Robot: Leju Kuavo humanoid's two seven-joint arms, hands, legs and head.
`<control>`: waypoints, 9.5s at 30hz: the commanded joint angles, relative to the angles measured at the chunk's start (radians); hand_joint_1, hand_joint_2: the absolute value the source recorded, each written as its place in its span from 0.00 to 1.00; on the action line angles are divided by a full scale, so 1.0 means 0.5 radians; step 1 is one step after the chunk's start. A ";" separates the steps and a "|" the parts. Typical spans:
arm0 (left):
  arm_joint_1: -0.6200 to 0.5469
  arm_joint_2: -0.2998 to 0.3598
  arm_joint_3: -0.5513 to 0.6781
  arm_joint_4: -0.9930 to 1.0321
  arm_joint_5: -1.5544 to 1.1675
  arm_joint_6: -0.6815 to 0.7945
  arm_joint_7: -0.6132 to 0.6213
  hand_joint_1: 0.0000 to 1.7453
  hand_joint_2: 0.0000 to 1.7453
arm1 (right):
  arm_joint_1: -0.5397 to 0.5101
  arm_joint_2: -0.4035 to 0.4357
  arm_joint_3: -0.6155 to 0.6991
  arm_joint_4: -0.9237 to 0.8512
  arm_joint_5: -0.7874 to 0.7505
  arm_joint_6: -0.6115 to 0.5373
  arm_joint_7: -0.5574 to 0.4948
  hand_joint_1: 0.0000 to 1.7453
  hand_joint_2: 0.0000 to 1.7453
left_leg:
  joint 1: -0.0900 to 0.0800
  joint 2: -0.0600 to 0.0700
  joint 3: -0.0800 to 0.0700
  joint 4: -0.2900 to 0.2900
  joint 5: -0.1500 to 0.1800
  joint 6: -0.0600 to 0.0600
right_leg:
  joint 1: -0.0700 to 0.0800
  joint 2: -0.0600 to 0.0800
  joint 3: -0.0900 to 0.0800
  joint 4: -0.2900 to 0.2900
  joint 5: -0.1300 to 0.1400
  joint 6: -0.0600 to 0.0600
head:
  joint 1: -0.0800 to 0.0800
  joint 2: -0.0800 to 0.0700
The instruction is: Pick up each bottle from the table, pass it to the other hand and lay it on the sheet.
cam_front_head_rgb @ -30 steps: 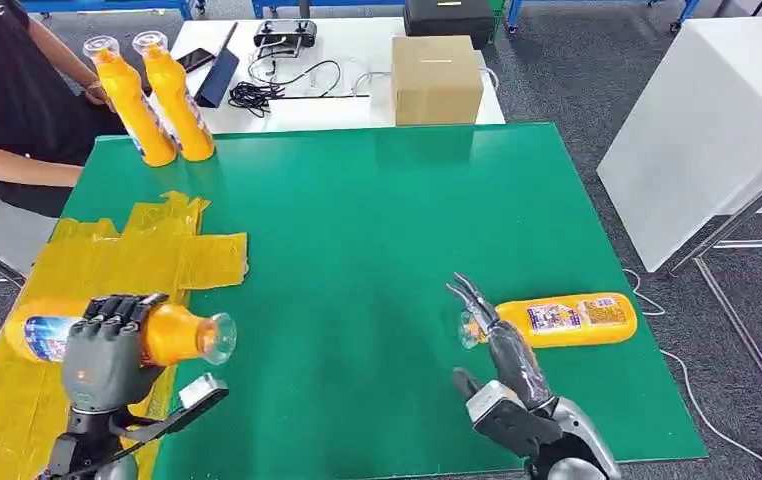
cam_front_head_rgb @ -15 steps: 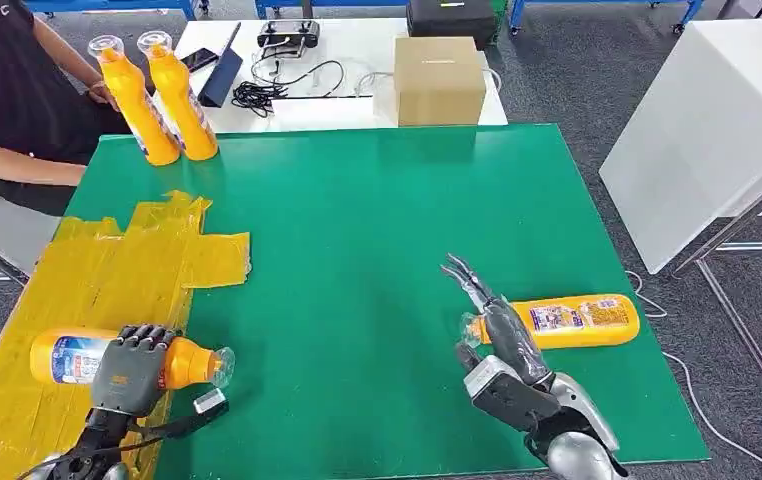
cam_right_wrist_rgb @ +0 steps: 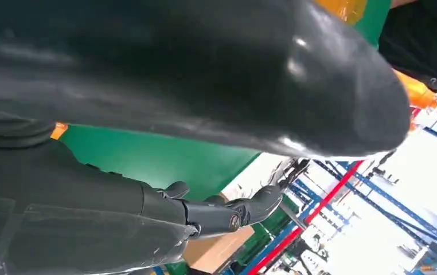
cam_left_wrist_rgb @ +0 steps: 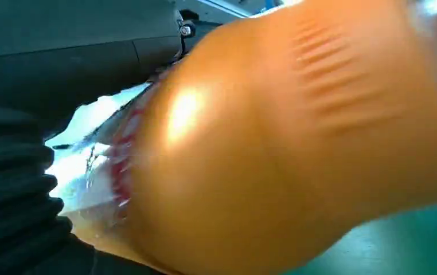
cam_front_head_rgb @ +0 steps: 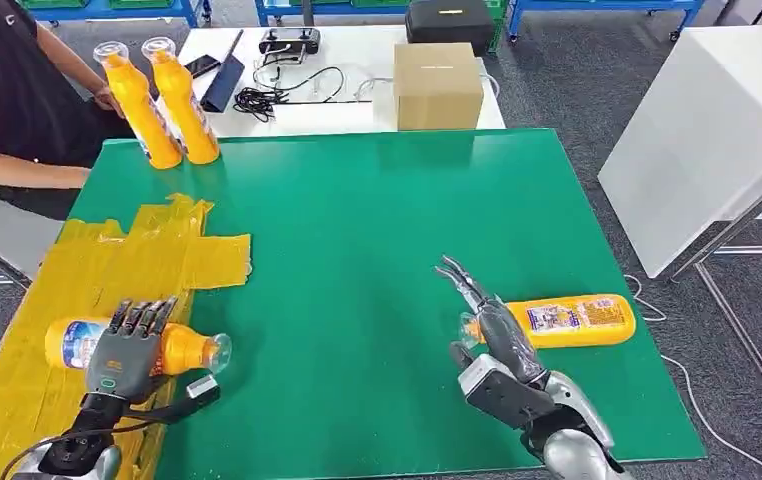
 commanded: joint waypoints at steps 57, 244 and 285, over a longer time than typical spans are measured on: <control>0.732 -0.998 0.338 -1.359 3.553 -0.795 -1.132 0.00 0.00 | 1.096 -0.020 -1.396 -0.336 1.057 -0.251 0.333 0.00 1.00 | -0.009 0.006 -0.018 -0.001 -0.007 0.007 | -0.006 0.005 -0.023 -0.008 0.001 0.002 | -0.002 0.000; 0.567 -0.668 -0.298 -1.310 3.460 -1.339 -0.915 0.00 1.00 | -0.337 0.300 0.845 0.478 0.518 -0.131 0.175 1.00 1.00 | -0.003 0.008 -0.023 0.001 -0.005 0.007 | -0.002 0.007 -0.025 -0.003 0.001 0.002 | -0.001 0.000; 0.566 -0.685 -0.272 -1.253 3.436 -1.672 -0.903 1.00 1.00 | -0.342 0.335 0.818 0.501 0.470 -0.064 0.107 1.00 1.00 | -0.004 0.010 -0.024 0.001 -0.005 0.008 | -0.002 0.009 -0.027 -0.002 0.001 0.002 | -0.001 0.000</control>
